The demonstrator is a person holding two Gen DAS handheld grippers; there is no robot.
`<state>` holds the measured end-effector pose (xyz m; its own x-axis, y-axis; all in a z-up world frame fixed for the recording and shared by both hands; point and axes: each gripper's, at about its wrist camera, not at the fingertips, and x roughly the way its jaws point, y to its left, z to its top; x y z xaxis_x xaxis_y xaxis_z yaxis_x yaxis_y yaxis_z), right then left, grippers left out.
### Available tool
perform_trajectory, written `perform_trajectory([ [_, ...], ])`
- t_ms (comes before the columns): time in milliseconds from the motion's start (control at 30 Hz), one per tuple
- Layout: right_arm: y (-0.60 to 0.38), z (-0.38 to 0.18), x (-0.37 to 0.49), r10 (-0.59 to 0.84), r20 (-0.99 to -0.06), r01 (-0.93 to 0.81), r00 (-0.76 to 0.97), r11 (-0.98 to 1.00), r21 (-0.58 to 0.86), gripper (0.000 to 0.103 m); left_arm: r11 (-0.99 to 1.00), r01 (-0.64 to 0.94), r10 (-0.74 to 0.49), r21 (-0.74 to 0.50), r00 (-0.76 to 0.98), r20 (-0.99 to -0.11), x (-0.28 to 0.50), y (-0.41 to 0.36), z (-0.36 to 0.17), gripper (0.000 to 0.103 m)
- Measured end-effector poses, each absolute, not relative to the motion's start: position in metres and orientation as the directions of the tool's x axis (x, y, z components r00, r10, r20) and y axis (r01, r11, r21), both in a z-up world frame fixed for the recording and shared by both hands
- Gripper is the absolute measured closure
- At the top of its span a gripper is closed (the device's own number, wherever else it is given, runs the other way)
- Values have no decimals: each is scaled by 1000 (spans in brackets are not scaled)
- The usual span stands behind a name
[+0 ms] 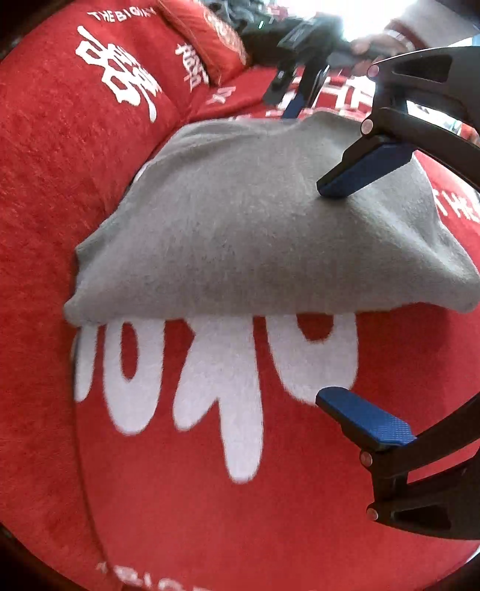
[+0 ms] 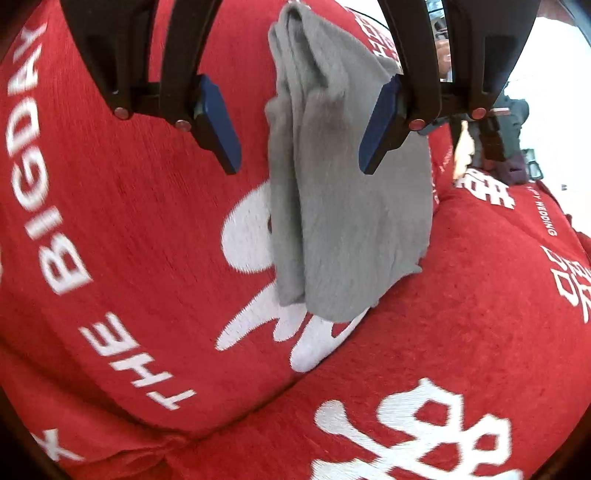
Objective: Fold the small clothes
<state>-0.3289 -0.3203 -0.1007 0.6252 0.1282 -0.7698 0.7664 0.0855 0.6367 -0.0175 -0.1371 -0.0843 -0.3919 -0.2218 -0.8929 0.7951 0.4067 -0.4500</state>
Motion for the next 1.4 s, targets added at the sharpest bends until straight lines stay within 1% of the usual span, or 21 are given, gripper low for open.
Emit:
perform_trajectory([
  [100,-332,-116,-327,184,-725,725,664,81,684,33,391,762,-215,-515,-469,-857,-20,-143,-94,0],
  [167,-340,-124,-325,218,-679,681,701,76,728,33,375,762,-224,-528,-478,-849,-24,-148,-96,0],
  [267,-348,-130,-315,262,-634,633,728,98,768,33,358,755,-248,-550,-491,-835,-30,-156,-95,0],
  [333,-352,-134,-304,288,-610,606,738,116,787,33,351,762,-251,-544,-483,-839,-36,-162,-95,0],
  [400,-354,-139,-289,303,-590,586,748,115,802,35,348,779,-255,-522,-456,-852,-42,-165,-95,1],
  [433,-355,-142,-283,306,-585,582,751,111,805,39,352,785,-256,-510,-443,-859,-45,-167,-95,6],
  [500,-353,-147,-271,312,-594,599,741,92,795,53,364,802,-268,-473,-396,-878,-49,-167,-91,25],
  [533,-352,-148,-268,316,-600,608,735,83,789,64,363,798,-283,-481,-397,-873,-49,-167,-88,38],
  [567,-350,-146,-267,306,-602,609,737,84,788,69,358,794,-301,-492,-401,-865,-48,-166,-84,44],
  [600,-348,-142,-266,297,-605,609,739,89,788,70,350,789,-313,-504,-409,-857,-47,-165,-81,53],
  [633,-345,-136,-267,286,-601,604,746,90,792,73,337,783,-327,-522,-423,-845,-45,-161,-76,56],
  [833,-323,-99,-265,262,-528,537,808,43,843,74,309,744,-378,-592,-476,-794,-40,-141,-46,59],
  [1067,-280,-59,-250,269,-462,478,845,8,878,74,301,740,-412,-601,-467,-782,-25,-86,-4,59],
  [1200,-248,-48,-230,312,-423,454,850,-28,891,74,334,739,-409,-585,-446,-796,-6,-44,11,59],
  [1267,-230,-50,-218,336,-407,448,849,-53,892,74,351,753,-397,-557,-419,-816,0,-28,14,59],
  [1333,-214,-57,-200,362,-404,452,840,-55,891,74,368,768,-374,-524,-394,-840,5,-13,6,59],
  [1400,-204,-70,-194,382,-421,473,823,-50,879,74,387,784,-351,-485,-362,-864,7,-9,-7,59],
])
